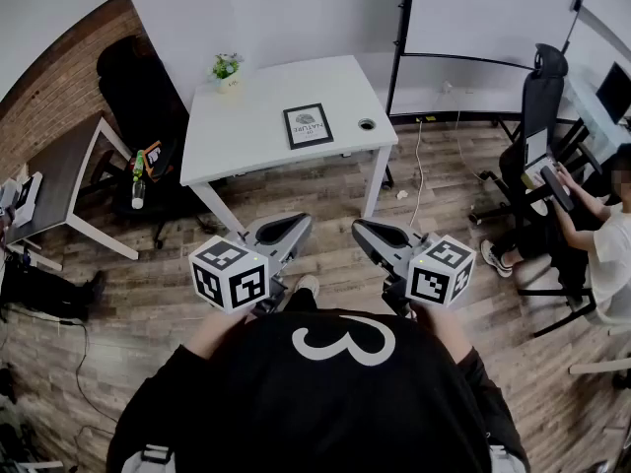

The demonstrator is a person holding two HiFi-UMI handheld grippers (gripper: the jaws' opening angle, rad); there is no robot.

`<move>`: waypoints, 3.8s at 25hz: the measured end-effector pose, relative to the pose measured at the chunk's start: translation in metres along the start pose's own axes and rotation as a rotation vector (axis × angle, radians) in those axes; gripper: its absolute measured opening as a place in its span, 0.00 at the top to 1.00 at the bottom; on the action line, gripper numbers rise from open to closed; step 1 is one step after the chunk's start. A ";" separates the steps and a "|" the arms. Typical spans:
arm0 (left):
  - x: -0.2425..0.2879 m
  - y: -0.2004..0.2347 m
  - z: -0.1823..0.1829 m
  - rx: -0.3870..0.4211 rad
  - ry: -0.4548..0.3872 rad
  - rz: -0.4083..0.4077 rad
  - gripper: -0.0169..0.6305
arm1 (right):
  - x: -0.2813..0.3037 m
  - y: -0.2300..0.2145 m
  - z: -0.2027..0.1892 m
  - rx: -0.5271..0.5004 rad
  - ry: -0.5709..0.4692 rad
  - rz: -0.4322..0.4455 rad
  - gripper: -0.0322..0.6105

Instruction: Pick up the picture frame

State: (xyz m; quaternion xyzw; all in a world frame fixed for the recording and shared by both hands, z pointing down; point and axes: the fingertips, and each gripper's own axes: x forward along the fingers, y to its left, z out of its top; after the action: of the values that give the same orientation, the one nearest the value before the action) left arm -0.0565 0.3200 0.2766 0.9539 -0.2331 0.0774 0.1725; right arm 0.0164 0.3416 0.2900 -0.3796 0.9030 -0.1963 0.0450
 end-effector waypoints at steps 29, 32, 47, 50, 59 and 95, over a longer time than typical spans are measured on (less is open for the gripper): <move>0.079 0.098 0.000 -0.102 0.090 -0.017 0.95 | 0.070 -0.105 -0.001 0.090 0.074 -0.061 0.91; 0.095 0.126 0.008 -0.123 0.100 -0.008 0.95 | 0.089 -0.128 0.006 0.108 0.091 -0.072 0.91; 0.157 0.256 0.029 -0.214 0.156 0.020 0.95 | 0.191 -0.227 0.023 0.217 0.175 -0.077 0.91; 0.163 0.277 0.032 -0.231 0.152 0.028 0.95 | 0.208 -0.240 0.028 0.206 0.190 -0.078 0.91; 0.167 0.315 0.057 -0.202 0.112 0.024 0.95 | 0.243 -0.256 0.061 0.248 0.107 -0.011 0.91; 0.271 0.444 0.073 -0.335 0.136 0.185 0.95 | 0.331 -0.431 0.065 0.322 0.335 -0.038 0.91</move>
State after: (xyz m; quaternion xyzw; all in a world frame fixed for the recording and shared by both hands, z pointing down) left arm -0.0229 -0.1895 0.4004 0.8789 -0.3171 0.1173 0.3364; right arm 0.0850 -0.1852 0.4199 -0.3464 0.8477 -0.3988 -0.0491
